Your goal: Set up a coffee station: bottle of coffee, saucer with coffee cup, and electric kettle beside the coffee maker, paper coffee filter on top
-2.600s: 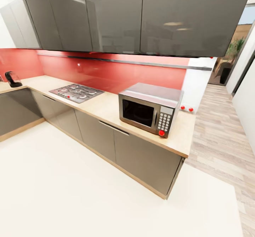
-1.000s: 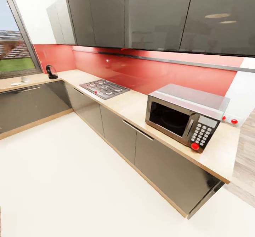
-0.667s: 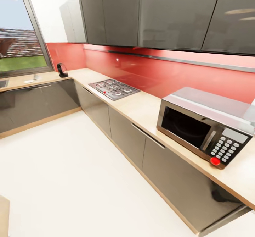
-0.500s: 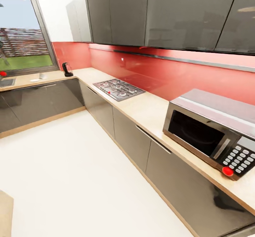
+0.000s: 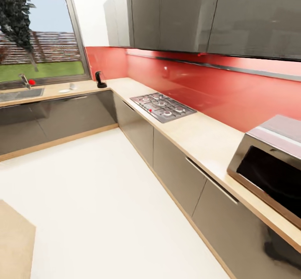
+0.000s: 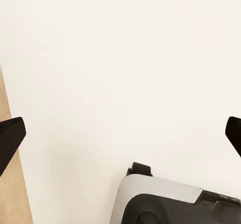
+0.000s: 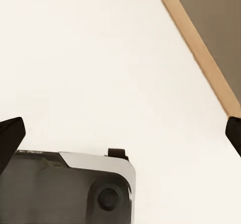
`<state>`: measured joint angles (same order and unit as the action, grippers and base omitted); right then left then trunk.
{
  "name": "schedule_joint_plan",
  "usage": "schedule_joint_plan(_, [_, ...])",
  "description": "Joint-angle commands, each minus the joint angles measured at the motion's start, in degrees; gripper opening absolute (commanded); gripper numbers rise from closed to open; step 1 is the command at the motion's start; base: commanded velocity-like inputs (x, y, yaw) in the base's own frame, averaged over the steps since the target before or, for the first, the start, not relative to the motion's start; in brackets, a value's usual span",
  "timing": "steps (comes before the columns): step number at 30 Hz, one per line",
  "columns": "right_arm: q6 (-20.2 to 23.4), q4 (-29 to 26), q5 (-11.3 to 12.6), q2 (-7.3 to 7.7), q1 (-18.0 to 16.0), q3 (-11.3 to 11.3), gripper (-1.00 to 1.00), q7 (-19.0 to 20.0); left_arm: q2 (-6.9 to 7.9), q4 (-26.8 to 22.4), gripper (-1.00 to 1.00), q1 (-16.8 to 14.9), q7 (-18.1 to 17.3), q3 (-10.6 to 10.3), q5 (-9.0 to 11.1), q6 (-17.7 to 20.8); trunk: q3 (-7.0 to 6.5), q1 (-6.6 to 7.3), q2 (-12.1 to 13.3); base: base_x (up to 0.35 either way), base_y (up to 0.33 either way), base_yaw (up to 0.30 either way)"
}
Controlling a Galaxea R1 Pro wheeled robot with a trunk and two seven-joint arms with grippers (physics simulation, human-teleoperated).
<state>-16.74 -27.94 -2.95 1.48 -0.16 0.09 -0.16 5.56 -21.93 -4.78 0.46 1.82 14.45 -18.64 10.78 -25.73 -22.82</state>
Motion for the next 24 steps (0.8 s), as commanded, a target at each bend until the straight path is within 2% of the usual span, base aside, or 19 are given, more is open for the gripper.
schedule_joint_plan(1, [-0.1, 0.0, -0.3, 0.02, 0.0, 0.0, 1.00, 0.0, -0.01, 0.0, 1.00, -0.1, 0.1, -0.1, 0.2, -0.2, 0.16, -0.05, -0.1, 0.237, 0.274, 0.243])
schedule_joint_plan(11, [-0.1, 0.0, -0.3, 0.02, 0.0, 0.0, 1.00, 0.0, -0.02, 0.0, 1.00, -0.1, 0.0, -0.1, 0.3, -0.2, 0.71, -0.05, -0.1, 0.256, 0.232, 0.243])
schedule_joint_plan(24, [-0.1, 0.0, -0.3, 0.02, 0.0, 0.1, 1.00, 0.1, -0.02, 0.0, 1.00, -0.1, 0.0, -0.2, 0.3, -0.3, 0.72, -0.05, -0.1, 0.321, 0.042, 0.097])
